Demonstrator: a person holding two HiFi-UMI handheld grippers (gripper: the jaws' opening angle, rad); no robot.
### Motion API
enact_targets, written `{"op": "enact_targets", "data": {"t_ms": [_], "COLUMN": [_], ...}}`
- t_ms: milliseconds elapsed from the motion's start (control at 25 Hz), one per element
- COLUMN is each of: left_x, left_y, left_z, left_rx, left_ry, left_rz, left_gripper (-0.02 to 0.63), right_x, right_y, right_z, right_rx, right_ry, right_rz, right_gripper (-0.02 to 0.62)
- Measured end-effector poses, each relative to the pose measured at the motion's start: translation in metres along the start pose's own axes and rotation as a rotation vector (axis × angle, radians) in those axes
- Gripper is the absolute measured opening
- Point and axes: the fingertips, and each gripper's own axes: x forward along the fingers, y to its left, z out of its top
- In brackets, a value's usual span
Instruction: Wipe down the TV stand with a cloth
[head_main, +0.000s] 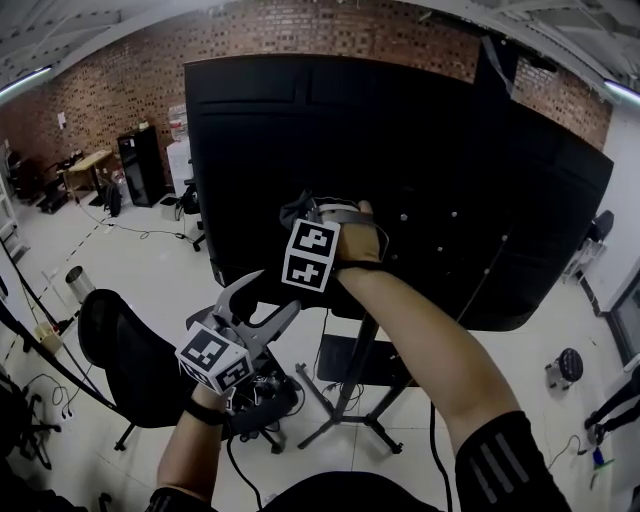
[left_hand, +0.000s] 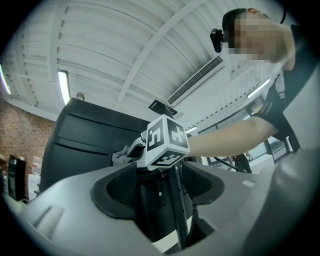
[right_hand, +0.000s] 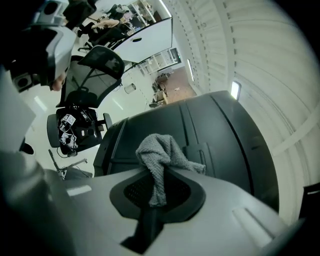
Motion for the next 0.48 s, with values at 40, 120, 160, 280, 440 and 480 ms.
{"op": "enact_targets", "data": {"t_ms": [40, 120, 160, 280, 440, 480], "left_x": [0.002, 0.009, 0.012, 0.023, 0.036, 0.039], "left_y": [-0.002, -0.007, -0.011, -0.019, -0.029, -0.032], "left_z": [-0.001, 0.000, -0.001, -0.007, -0.008, -0.008], "left_rx": [-0.002, -0.007, -0.010, -0.018, -0.030, -0.034], "left_ry": [-0.005, -0.009, -0.011, -0.024, -0.037, -0.038], "left_rz": [-0.008, -0.024, -0.034, -0.070, -0.102, -0.108], "left_gripper": [0.308, 0.308, 0.308, 0.308, 0.308, 0.308], "right_x": [-0.002, -0.006, -0.009, -0.015, -0.024, -0.027], "right_y": [0.000, -0.001, -0.001, 0.000, -0.001, -0.001], "right_z": [-0.005, -0.016, -0.021, -0.040, -0.065, -0.071], "right_rx": [-0.015, -0.049, -0.066, -0.122, -0.227, -0.242], "right_ry": [0.018, 0.055, 0.075, 0.147, 0.257, 0.284], "right_rz": [-0.001, -0.002, 0.002, 0.015, 0.007, 0.012], "right_gripper": [0.030, 0.031, 0.030, 0.030, 0.029, 0.029]}}
